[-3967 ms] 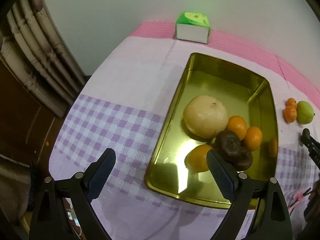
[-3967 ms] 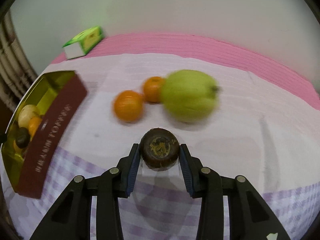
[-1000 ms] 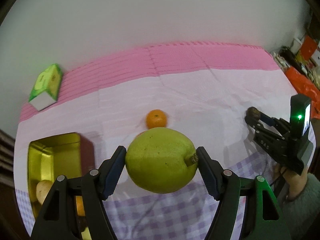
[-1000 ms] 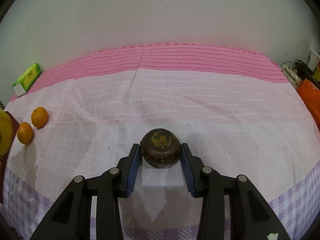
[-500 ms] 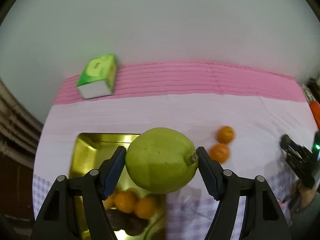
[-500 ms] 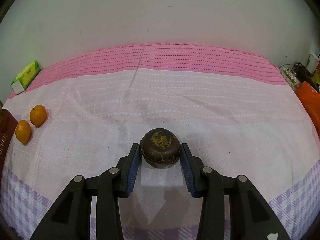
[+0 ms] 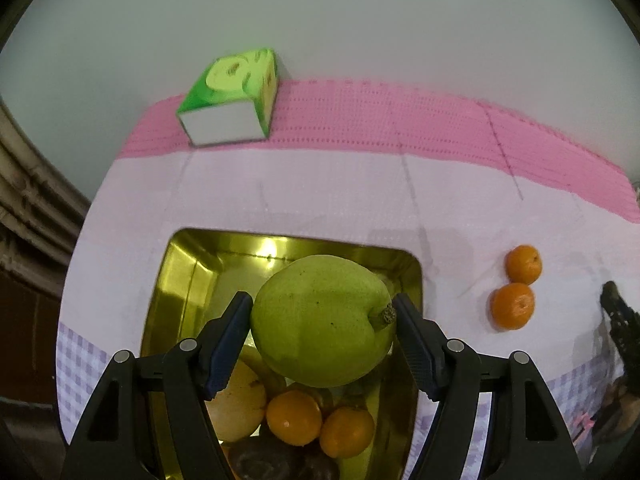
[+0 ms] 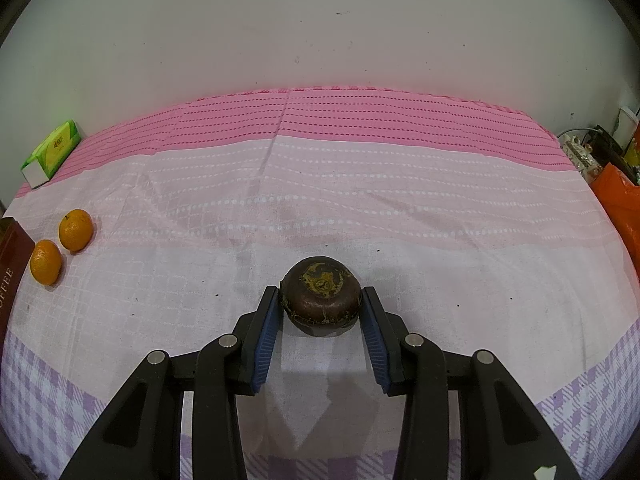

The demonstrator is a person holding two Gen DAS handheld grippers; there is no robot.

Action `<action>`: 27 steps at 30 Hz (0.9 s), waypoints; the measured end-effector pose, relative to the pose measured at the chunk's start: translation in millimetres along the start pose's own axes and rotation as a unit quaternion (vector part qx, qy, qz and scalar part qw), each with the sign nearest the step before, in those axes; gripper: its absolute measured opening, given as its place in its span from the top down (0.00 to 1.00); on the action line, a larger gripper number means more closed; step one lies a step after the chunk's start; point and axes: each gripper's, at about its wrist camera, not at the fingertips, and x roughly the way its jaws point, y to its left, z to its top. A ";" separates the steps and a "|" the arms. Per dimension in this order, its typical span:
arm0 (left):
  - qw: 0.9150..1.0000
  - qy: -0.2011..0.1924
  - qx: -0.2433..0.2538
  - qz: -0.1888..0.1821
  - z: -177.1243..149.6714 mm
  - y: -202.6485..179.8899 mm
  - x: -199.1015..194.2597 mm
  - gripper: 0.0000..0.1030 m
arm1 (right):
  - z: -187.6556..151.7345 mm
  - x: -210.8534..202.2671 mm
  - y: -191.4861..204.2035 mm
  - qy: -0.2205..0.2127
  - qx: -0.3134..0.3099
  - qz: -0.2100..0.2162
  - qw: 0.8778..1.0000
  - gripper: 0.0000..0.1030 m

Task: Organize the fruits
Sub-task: 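Carry the green pear in the left gripper into the gold tin and open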

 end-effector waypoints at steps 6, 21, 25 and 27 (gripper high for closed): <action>1.000 0.016 -0.009 -0.001 -1.6 5.4 14.5 0.31 | 0.1 0.0 -0.1 0.000 0.000 0.000 1.000 0.63; 1.000 0.026 -0.011 -0.003 -6.8 9.8 24.5 0.31 | -0.1 -0.2 0.0 0.000 -0.001 0.000 1.000 0.63; 1.000 0.027 -0.010 -0.004 -6.3 9.3 22.9 0.31 | -0.1 -0.2 0.3 0.000 -0.001 0.000 1.000 0.63; 1.000 0.029 -0.010 -0.005 -5.7 10.0 24.4 0.31 | -0.1 -0.1 0.4 0.000 -0.002 -0.001 1.000 0.63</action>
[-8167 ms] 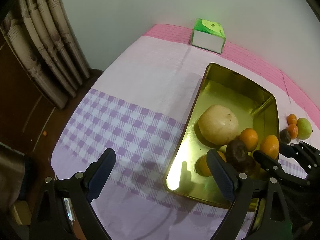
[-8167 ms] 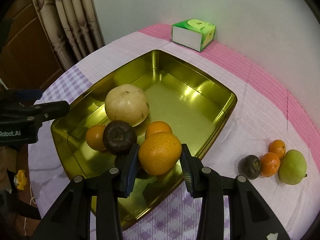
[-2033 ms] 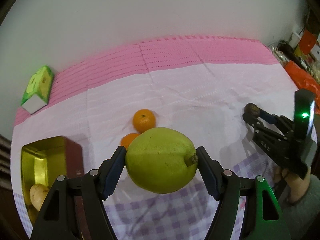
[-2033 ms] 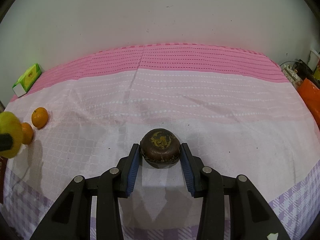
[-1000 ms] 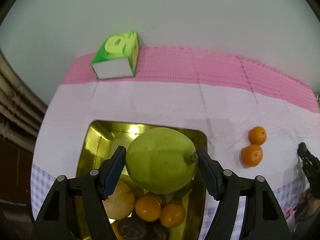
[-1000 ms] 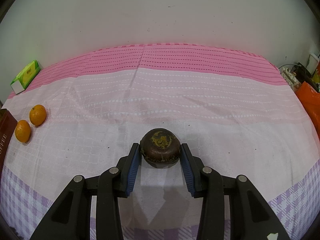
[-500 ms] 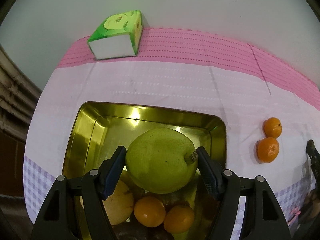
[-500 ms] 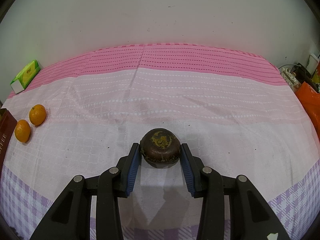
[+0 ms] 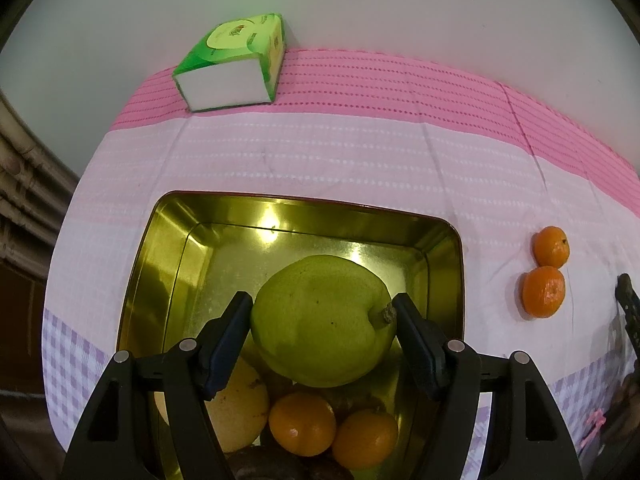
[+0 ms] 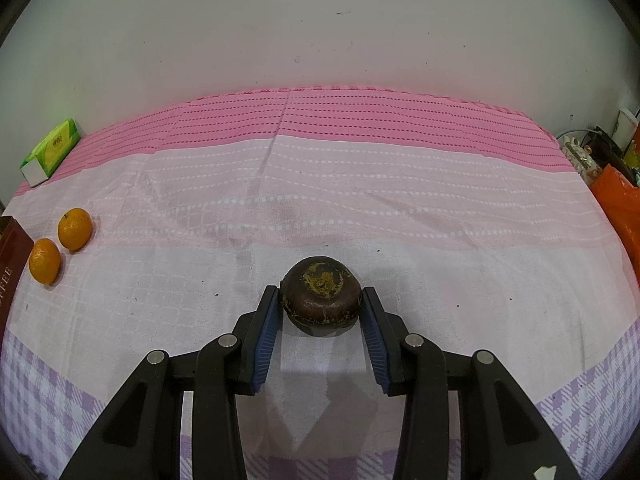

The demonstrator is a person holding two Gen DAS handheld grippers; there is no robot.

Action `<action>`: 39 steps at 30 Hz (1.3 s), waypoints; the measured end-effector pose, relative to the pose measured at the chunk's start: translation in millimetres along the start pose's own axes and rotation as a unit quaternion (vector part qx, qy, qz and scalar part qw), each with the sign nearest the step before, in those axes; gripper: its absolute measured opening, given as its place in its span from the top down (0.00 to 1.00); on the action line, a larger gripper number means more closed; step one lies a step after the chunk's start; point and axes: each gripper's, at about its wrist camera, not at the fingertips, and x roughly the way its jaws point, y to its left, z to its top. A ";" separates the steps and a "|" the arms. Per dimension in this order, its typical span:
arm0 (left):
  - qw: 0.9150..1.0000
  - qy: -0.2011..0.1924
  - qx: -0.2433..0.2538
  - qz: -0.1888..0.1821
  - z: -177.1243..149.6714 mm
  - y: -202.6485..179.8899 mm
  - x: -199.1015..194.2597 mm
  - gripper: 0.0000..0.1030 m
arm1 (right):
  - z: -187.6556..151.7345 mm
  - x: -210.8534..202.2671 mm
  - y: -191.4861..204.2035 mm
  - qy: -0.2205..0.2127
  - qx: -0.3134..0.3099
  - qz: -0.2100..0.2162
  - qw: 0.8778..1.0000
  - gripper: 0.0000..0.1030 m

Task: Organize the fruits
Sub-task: 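Carry the green pear in the left gripper into the gold tin and open, then carry the dark brown fruit in the right gripper into the tin and open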

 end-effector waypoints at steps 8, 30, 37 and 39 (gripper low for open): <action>1.000 0.004 -0.001 -0.003 -2.5 1.6 -1.6 0.30 | -1.4 0.5 -0.5 0.000 -0.001 -0.001 1.000 0.63; 0.998 -0.063 0.023 0.003 -29.0 9.0 -68.3 0.14 | -0.9 1.5 0.7 0.000 -0.010 -0.010 1.000 0.63; 0.996 -0.081 0.022 0.027 -49.5 19.8 -86.3 0.14 | 0.0 2.1 2.4 0.000 -0.013 -0.012 1.000 0.63; 0.996 -0.084 0.018 0.032 -55.0 25.5 -89.1 0.13 | 0.1 2.3 1.0 0.000 -0.012 -0.011 1.000 0.63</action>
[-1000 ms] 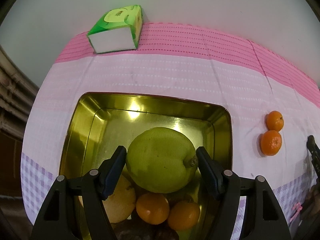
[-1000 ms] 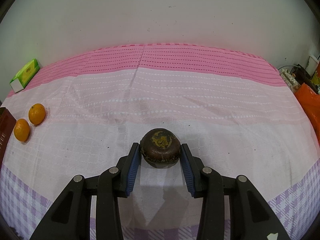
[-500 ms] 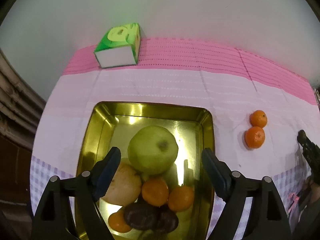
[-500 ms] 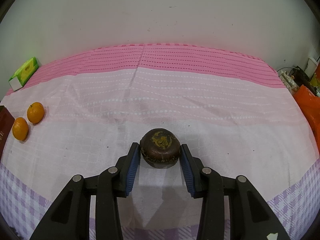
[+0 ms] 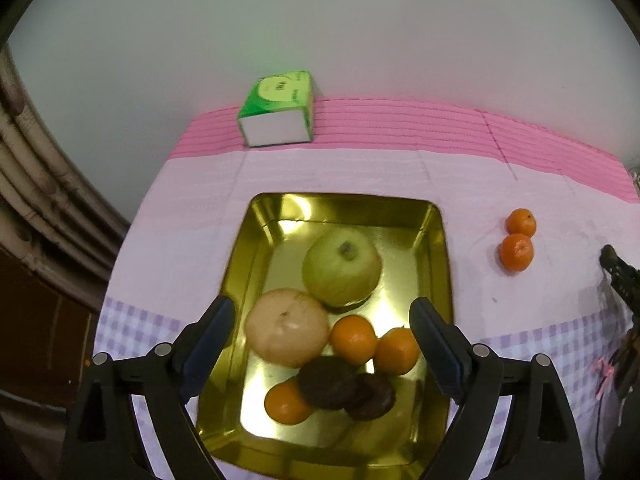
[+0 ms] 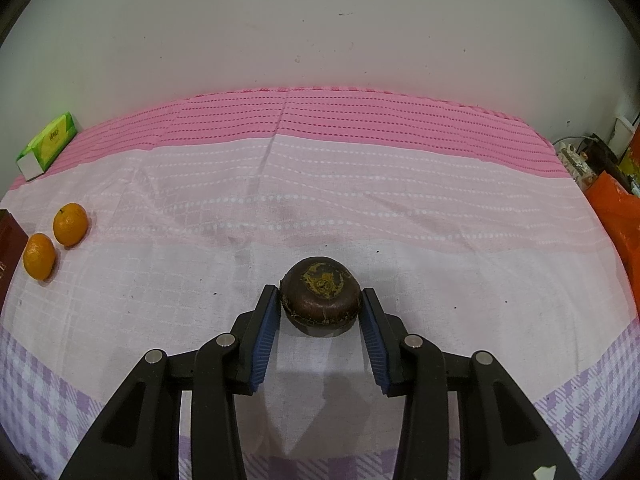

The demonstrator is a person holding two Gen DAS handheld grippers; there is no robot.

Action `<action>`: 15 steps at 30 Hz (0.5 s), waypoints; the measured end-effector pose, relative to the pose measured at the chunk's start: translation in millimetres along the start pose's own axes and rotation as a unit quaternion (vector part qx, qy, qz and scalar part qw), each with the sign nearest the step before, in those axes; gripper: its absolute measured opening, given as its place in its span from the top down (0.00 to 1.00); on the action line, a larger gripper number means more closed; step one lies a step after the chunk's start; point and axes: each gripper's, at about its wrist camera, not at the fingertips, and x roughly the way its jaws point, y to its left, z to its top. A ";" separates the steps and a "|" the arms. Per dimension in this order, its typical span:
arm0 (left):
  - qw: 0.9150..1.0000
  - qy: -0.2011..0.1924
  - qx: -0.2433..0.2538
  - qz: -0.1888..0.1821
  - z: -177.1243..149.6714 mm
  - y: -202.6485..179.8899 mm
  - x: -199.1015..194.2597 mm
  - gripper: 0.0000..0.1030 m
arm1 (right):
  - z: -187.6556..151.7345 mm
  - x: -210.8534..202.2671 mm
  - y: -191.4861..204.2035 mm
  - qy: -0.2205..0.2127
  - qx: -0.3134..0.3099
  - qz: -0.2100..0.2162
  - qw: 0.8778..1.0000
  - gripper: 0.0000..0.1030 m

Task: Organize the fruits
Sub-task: 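Carry the dark brown fruit in the right gripper into the tin and open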

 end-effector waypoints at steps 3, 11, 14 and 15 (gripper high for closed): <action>1.000 -0.001 -0.008 0.006 -7.3 7.0 -1.4 0.13 | -0.4 -0.2 1.1 0.001 0.006 0.000 1.000 0.63; 0.999 -0.003 -0.025 0.023 -23.4 25.1 -2.7 0.12 | 0.8 0.2 2.3 0.007 0.017 -0.005 1.000 0.63; 0.999 -0.001 -0.028 0.033 -26.6 29.7 -0.7 0.12 | 1.9 0.0 3.8 0.010 0.015 -0.010 1.000 0.63; 0.999 0.000 -0.028 0.037 -27.5 31.5 -0.7 0.12 | 1.9 -0.2 4.8 0.011 0.014 -0.013 1.000 0.63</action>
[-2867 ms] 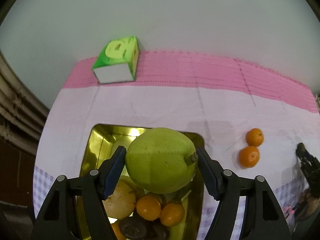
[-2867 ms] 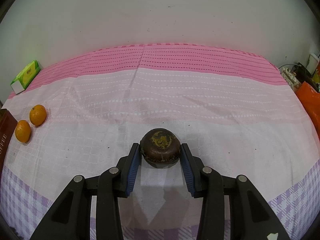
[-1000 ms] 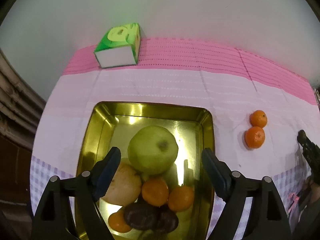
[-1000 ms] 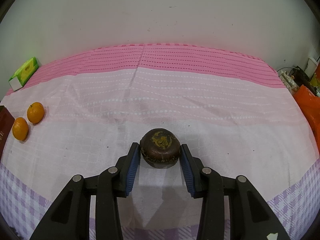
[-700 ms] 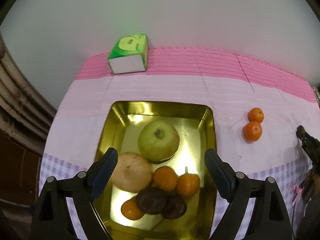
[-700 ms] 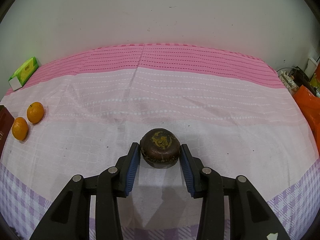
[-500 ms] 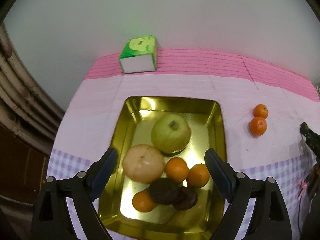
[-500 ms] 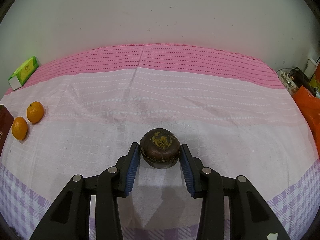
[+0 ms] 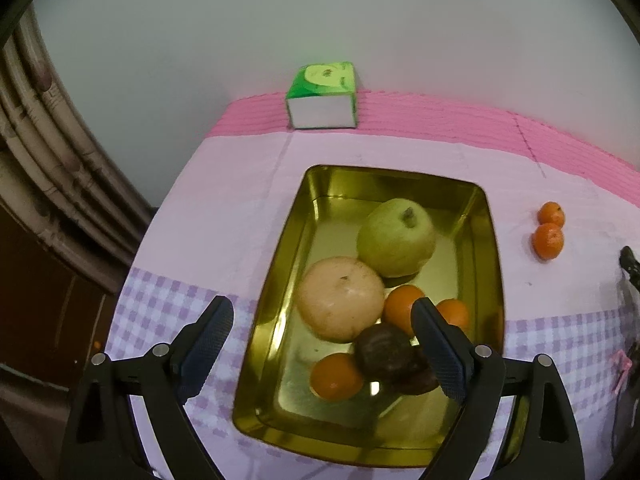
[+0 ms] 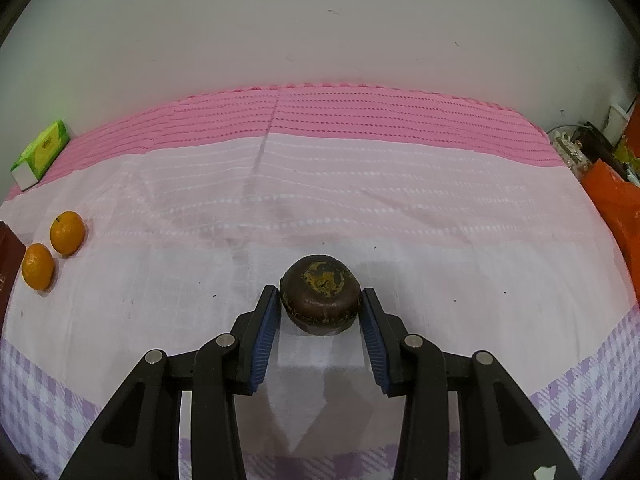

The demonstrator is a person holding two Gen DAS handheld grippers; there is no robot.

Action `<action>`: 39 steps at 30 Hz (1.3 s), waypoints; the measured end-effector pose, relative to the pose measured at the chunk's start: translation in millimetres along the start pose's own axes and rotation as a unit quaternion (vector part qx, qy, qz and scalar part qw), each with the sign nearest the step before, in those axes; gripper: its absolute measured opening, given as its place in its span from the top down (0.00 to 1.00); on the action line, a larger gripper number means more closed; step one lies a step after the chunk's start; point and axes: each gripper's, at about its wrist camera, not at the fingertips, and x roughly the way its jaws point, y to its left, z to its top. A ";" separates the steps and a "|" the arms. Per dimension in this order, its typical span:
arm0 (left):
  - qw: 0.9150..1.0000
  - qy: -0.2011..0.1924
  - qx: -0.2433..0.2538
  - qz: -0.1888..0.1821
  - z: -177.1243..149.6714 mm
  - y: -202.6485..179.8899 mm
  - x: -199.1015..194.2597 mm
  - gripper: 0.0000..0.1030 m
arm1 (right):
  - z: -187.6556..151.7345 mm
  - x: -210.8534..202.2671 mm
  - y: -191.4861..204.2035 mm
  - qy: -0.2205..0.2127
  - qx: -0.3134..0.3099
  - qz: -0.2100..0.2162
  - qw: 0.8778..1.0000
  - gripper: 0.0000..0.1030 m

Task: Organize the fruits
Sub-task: 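Carry the dark brown fruit in the right gripper into the tin and open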

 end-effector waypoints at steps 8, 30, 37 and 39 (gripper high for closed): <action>1.000 -0.002 -0.005 0.004 -4.3 11.9 -0.6 0.12 | 2.4 -8.7 13.2 0.010 -0.010 -0.007 1.000 0.65; 0.999 0.017 -0.049 0.012 -22.6 47.8 -5.0 0.11 | 3.2 -117.8 248.4 -0.028 -0.191 0.218 0.957 0.65; 0.997 0.025 -0.068 0.008 -31.3 61.9 -7.3 0.11 | -15.6 -134.5 294.1 -0.020 -0.230 0.254 0.939 0.65; 0.997 0.026 -0.077 0.006 -32.8 66.7 -8.2 0.11 | -19.5 -134.3 306.3 -0.016 -0.240 0.257 0.936 0.65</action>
